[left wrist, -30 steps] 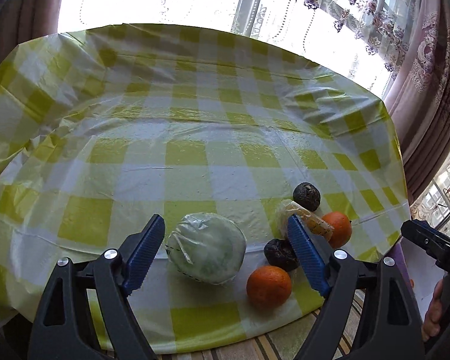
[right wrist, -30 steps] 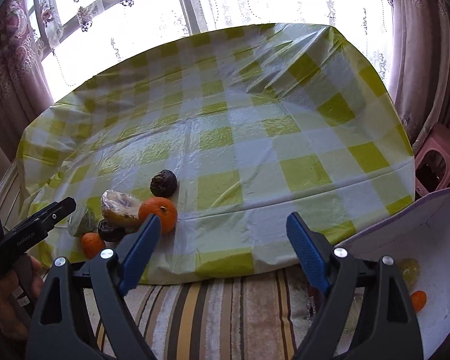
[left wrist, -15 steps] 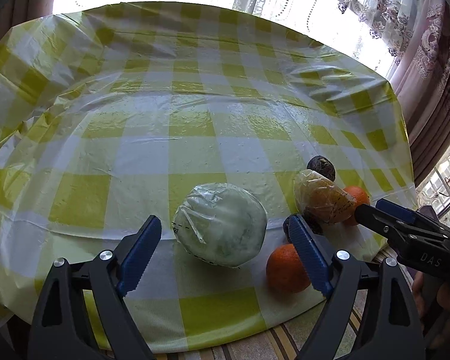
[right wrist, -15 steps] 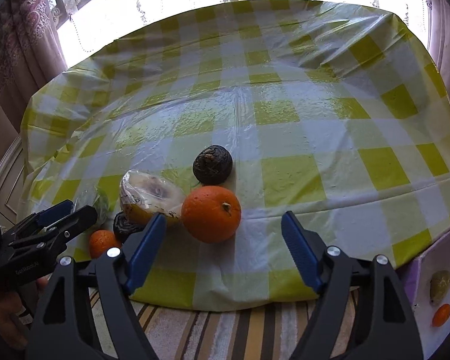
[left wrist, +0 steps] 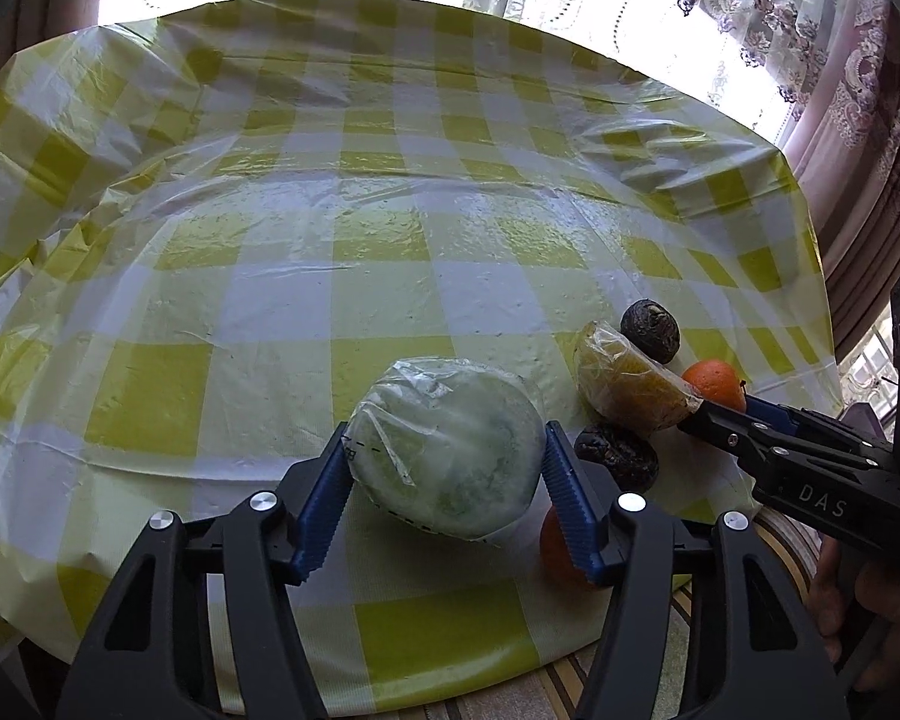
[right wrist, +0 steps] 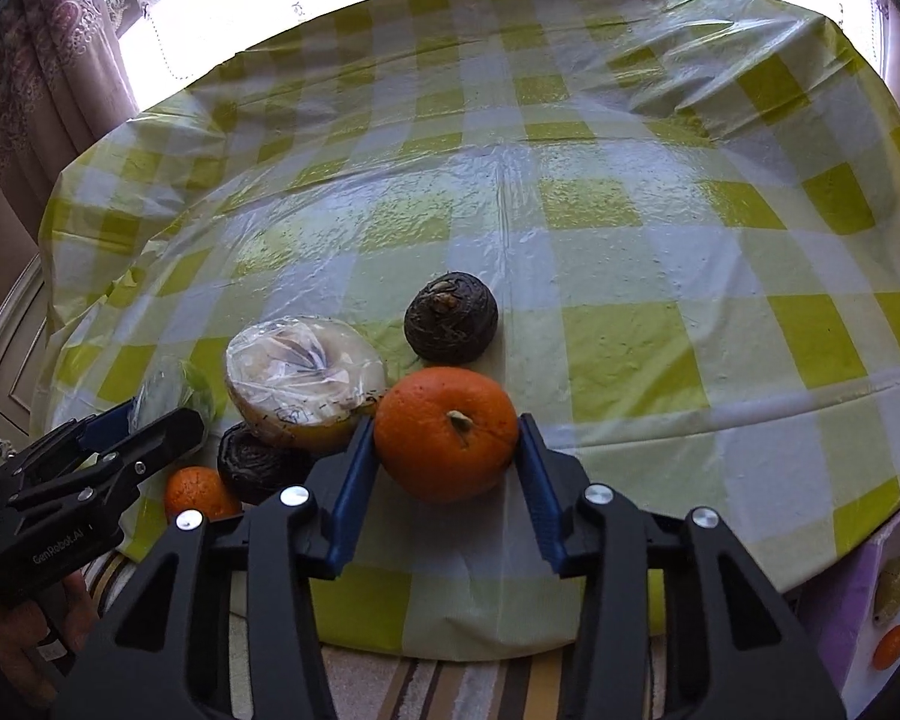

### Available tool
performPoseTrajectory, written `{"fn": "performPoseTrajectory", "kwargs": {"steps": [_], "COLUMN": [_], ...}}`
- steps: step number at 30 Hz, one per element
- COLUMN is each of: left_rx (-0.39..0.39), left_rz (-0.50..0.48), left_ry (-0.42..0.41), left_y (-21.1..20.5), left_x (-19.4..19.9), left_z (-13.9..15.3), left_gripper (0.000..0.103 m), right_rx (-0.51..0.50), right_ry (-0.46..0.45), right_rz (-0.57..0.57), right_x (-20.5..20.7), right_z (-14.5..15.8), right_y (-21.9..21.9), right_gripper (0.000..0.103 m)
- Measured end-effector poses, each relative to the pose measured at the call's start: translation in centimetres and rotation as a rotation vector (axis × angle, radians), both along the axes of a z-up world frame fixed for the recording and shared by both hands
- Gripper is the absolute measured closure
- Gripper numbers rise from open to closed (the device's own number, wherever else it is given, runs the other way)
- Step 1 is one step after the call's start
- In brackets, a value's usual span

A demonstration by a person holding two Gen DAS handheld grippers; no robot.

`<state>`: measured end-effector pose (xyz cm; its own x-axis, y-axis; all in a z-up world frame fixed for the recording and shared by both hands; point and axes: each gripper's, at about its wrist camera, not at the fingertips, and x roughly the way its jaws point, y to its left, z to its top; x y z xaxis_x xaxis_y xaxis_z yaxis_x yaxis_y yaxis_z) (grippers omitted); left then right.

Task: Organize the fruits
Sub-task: 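Close the right gripper on a large tangerine while the left approaches the wrapped cabbage, then close the left gripper on the wrapped green cabbage while the right holds the tangerine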

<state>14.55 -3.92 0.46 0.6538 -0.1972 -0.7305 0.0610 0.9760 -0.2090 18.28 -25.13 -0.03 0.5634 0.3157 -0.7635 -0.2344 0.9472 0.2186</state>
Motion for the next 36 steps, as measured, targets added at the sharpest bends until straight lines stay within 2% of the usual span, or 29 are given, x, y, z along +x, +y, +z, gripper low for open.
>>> {"fn": "performPoseTrajectory", "kwargs": {"steps": [7,17,28,36], "left_rx": [0.006,0.051,0.134,0.159], "left_rz": [0.017,0.064,0.049,0.012], "left_ry": [-0.014,-0.054,-0.113,-0.143], "left_y": [0.0,-0.2,-2.5,-5.2], "left_x": [-0.4,-1.2,-2.3,-3.0], "left_z": [0.3,1.5,3.5,4.6], "left_gripper": [0.045,0.045,0.045,0.045], "right_rx": [-0.052,-0.057,-0.017,0.019], "right_ry": [-0.037,-0.066,-0.079,-0.094], "right_rz": [-0.016,-0.041,-0.069,-0.103], "right_x": [-0.8,-2.1,-3.6,-4.9], "right_z": [0.4,1.3,2.0,2.7], "right_y": [0.1,-1.2,-3.8,-6.7], "right_gripper": [0.058,0.058,0.058,0.058]}}
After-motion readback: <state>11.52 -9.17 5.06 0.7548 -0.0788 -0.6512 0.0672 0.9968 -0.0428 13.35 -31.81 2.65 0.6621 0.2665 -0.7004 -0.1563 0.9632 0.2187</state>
